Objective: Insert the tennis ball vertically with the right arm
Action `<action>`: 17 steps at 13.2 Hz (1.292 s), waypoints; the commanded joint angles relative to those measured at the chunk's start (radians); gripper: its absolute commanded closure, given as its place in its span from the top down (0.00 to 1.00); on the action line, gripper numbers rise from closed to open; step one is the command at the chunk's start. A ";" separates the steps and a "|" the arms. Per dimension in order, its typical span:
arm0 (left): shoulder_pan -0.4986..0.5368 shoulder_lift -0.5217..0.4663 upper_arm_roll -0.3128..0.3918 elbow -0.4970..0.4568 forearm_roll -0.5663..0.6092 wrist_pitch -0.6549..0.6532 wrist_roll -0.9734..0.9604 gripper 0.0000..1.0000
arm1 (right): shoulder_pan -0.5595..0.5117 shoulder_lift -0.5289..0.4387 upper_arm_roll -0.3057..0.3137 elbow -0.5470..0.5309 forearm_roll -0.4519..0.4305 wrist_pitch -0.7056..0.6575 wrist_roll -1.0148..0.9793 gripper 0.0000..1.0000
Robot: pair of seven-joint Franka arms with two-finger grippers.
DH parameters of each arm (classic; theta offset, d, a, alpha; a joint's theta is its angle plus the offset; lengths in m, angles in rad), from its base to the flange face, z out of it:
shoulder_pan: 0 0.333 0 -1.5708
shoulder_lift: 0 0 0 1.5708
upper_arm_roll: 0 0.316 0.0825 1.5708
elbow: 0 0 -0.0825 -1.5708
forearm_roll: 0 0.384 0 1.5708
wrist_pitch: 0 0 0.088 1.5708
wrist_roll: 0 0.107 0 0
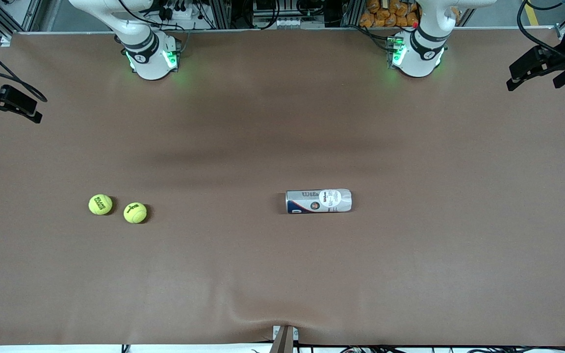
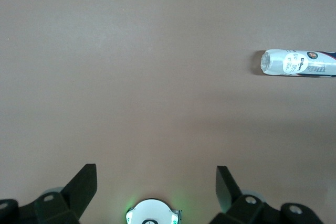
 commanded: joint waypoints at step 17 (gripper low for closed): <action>0.006 0.029 0.013 0.020 0.019 -0.032 0.005 1.00 | -0.007 0.010 0.009 0.023 -0.009 -0.021 0.008 1.00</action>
